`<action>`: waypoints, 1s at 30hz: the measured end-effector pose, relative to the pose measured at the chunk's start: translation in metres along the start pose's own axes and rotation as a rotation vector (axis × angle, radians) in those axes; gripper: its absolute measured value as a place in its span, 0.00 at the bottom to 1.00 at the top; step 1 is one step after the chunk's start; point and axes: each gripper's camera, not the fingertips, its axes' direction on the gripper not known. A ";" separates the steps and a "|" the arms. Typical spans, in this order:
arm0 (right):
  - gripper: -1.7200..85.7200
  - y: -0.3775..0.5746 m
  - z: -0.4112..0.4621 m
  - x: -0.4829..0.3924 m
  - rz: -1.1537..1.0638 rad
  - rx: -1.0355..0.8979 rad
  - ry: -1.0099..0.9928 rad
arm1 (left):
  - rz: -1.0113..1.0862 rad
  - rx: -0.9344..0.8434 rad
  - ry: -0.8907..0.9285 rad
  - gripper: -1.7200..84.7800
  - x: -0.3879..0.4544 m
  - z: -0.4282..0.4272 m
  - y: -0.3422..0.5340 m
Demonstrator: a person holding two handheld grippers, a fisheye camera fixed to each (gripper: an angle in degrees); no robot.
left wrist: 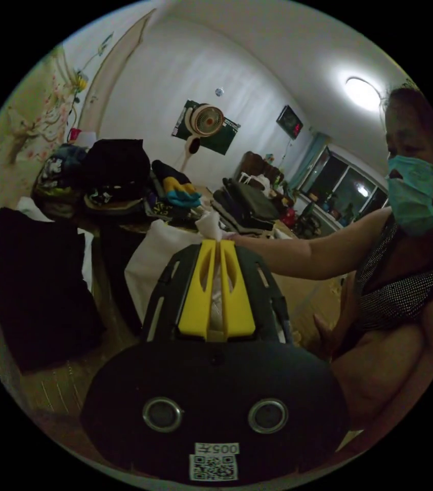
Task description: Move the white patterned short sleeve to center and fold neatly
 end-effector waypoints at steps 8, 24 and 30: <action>0.01 0.115 -0.088 -0.148 -0.545 0.099 0.244 | -0.014 0.290 -0.074 0.03 0.057 -0.091 -0.013; 0.01 0.497 -0.297 -0.366 -1.211 0.568 0.762 | 0.330 0.565 0.209 0.03 0.257 -0.090 -0.112; 0.01 0.599 -0.367 -0.375 -1.263 0.649 0.746 | 0.453 0.507 0.317 0.03 0.326 -0.064 -0.146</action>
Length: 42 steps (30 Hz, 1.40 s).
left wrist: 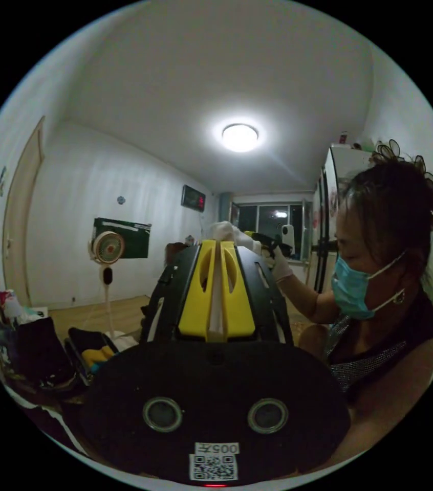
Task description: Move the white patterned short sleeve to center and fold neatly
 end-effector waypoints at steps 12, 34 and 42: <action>0.00 0.064 -0.085 0.054 0.053 -0.176 0.122 | -0.068 -0.234 0.126 0.03 -0.010 0.166 0.046; 0.11 0.345 0.143 0.409 0.488 -0.852 0.146 | -0.542 -0.708 -0.384 0.04 -0.255 0.492 0.429; 0.07 0.441 0.166 0.449 0.532 -1.201 -0.164 | -0.553 -1.047 -0.199 0.02 -0.201 0.580 0.569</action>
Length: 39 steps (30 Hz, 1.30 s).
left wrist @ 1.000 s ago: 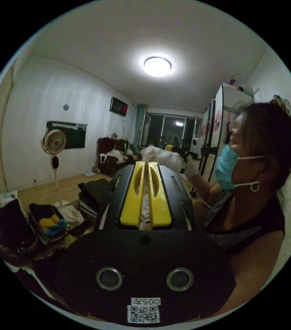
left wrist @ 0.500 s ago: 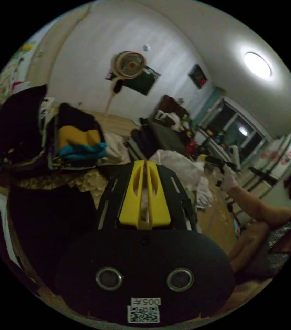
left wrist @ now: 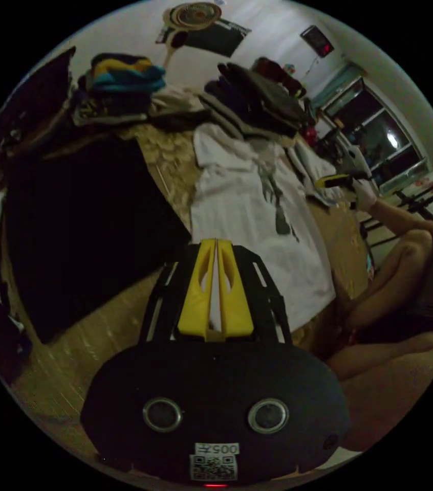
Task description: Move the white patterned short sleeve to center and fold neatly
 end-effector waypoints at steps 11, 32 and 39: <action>0.02 -0.030 0.102 -0.001 -0.377 -0.510 -0.050 | 0.482 -0.513 -0.146 0.02 0.051 0.207 -0.050; 0.01 -0.115 0.056 0.035 -0.571 -0.720 -0.168 | 0.112 -0.766 0.215 0.02 -0.037 0.290 -0.085; 0.01 -0.223 -0.090 0.127 -0.129 -0.048 0.231 | 0.134 -0.276 0.191 0.01 -0.071 0.237 -0.176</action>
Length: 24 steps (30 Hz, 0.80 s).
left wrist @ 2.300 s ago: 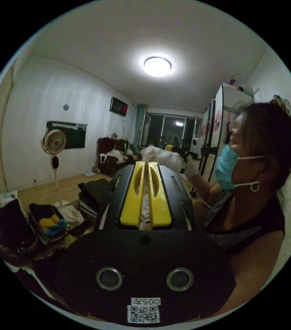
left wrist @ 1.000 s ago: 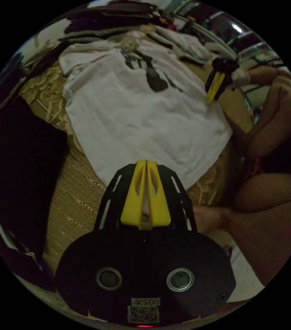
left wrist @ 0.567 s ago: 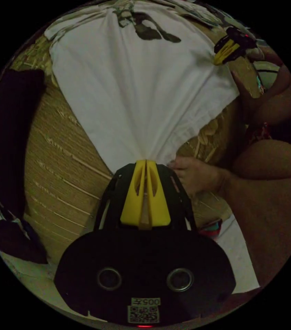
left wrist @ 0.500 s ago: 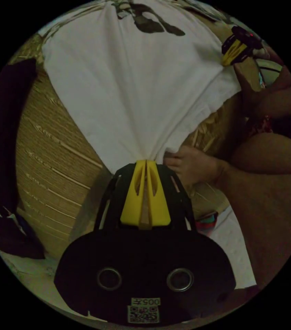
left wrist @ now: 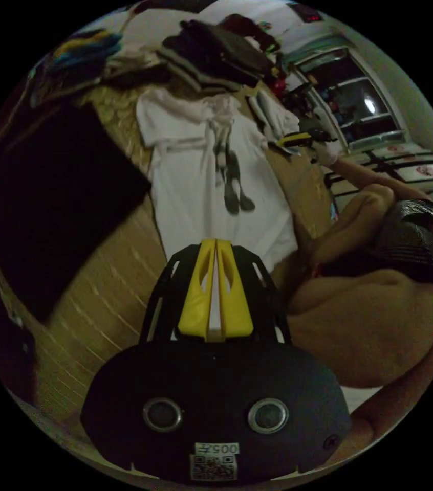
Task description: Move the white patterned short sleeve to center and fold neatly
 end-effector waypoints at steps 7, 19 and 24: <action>0.01 -0.070 -0.011 0.057 0.227 -0.053 0.129 | 0.145 -0.137 -0.305 0.01 -0.003 0.050 -0.144; 0.01 -0.097 -0.031 0.055 0.316 -0.160 0.285 | 0.024 -0.088 -0.314 0.01 -0.116 0.035 -0.205; 0.00 -0.101 -0.059 0.036 0.305 -0.096 0.309 | -0.146 0.079 -0.314 0.01 -0.161 -0.018 -0.170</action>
